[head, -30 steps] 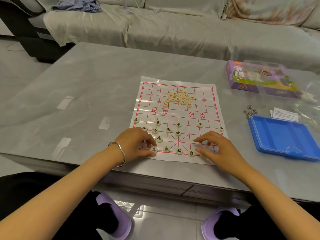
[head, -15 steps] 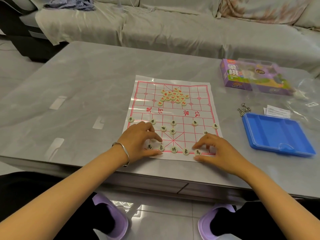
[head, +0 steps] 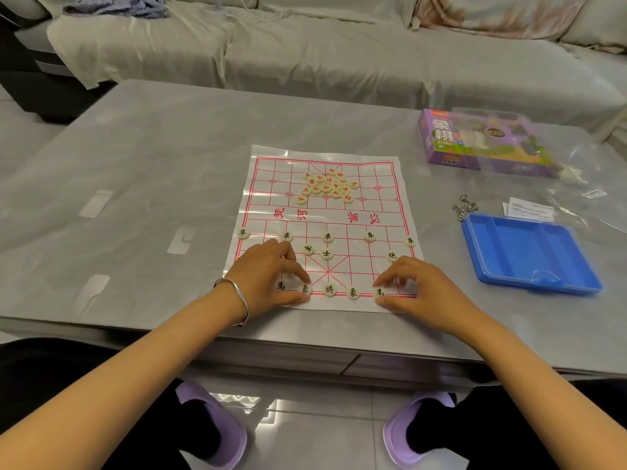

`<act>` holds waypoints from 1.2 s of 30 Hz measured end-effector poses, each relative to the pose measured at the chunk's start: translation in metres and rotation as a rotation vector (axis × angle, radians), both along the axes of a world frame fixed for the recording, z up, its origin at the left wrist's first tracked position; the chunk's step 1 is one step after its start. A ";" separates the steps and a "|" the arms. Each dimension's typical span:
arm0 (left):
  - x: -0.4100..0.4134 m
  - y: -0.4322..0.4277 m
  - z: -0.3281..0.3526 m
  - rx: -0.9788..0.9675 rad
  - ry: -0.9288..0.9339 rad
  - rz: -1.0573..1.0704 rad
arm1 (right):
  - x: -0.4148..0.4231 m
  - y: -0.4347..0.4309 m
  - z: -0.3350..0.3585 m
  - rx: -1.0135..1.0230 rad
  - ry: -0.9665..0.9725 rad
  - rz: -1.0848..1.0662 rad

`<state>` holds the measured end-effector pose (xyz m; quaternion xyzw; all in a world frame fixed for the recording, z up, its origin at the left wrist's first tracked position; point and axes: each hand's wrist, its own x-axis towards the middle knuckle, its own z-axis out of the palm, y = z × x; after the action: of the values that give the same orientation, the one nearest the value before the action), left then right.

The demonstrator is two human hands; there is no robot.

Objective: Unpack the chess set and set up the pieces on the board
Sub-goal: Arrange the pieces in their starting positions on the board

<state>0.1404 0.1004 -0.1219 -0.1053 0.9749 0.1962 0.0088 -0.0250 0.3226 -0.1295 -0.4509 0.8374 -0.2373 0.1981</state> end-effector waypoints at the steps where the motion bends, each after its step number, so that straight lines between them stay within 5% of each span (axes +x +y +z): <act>1: 0.000 0.000 0.000 0.005 0.000 0.002 | 0.000 0.000 0.000 0.002 0.001 -0.001; 30: -0.022 0.019 -0.009 -0.071 0.039 -0.046 | 0.024 -0.023 -0.005 -0.019 0.143 0.029; 36: -0.008 -0.037 0.017 -0.006 0.173 0.159 | 0.020 -0.041 0.005 -0.063 0.063 -0.006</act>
<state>0.1328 0.0635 -0.1045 -0.1650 0.9611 0.2016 -0.0914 -0.0048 0.2819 -0.1247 -0.4618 0.8366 -0.2495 0.1567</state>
